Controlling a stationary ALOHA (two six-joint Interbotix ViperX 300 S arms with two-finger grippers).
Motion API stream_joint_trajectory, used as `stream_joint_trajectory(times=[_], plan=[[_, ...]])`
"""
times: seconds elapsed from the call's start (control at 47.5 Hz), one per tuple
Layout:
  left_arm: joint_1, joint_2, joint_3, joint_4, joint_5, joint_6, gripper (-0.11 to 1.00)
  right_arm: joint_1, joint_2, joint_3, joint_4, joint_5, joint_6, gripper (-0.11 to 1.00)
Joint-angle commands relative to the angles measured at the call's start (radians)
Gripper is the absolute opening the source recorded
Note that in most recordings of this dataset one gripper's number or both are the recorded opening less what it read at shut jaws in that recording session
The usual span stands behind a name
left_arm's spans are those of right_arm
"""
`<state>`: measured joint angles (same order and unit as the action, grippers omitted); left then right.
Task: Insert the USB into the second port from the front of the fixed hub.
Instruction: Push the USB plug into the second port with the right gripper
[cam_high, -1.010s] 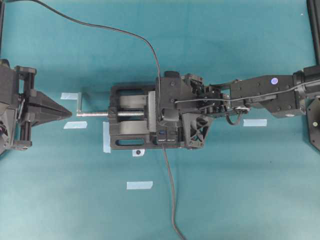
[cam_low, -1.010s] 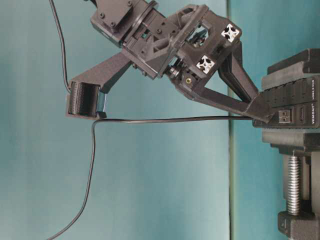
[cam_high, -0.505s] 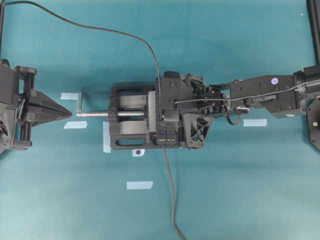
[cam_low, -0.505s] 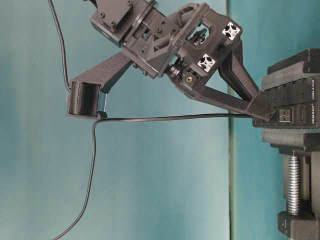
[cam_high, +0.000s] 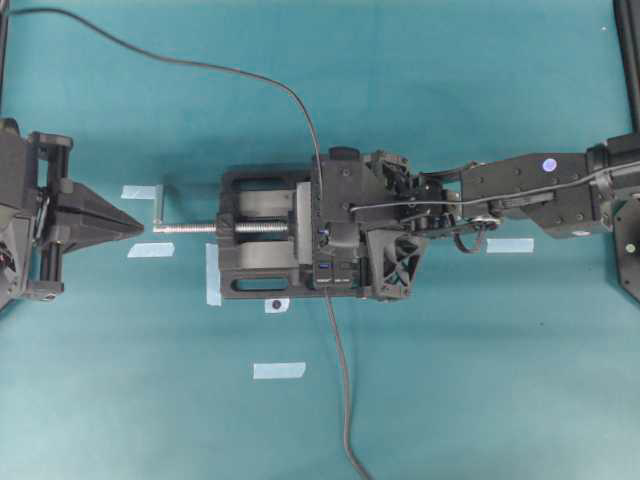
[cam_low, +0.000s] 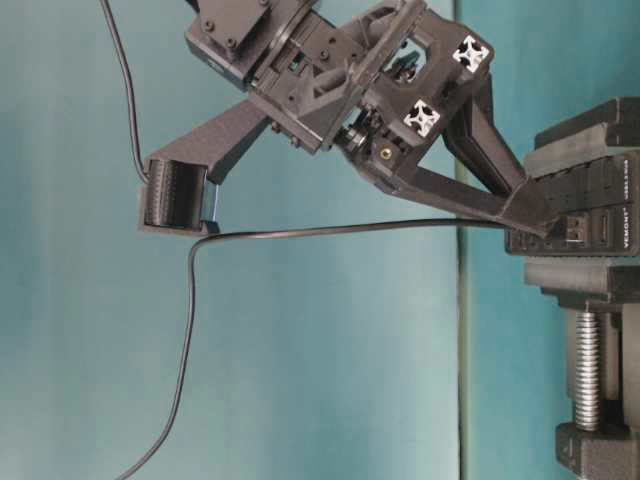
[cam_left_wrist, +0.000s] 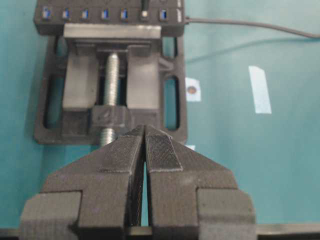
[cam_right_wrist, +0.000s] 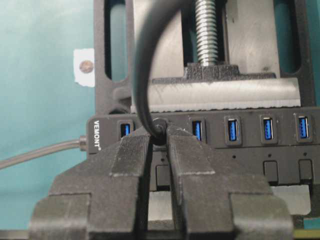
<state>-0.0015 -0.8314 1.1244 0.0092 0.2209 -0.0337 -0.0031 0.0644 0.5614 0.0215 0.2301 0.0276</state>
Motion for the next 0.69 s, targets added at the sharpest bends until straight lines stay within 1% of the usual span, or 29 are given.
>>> stream_joint_trajectory(times=[0.0,0.337,0.673], plan=[[0.0,0.005,-0.011,0.002,-0.009,-0.002,0.0,0.011,-0.012,-0.006,0.0,-0.003,0.009,0.08],[0.0,0.005,-0.009,0.002,-0.009,-0.002,0.0,0.009,0.008,-0.02,0.0,-0.003,0.008,0.08],[-0.002,0.005,-0.009,0.002,-0.009,-0.002,0.0,0.009,0.014,-0.021,0.0,0.044,0.006,0.08]])
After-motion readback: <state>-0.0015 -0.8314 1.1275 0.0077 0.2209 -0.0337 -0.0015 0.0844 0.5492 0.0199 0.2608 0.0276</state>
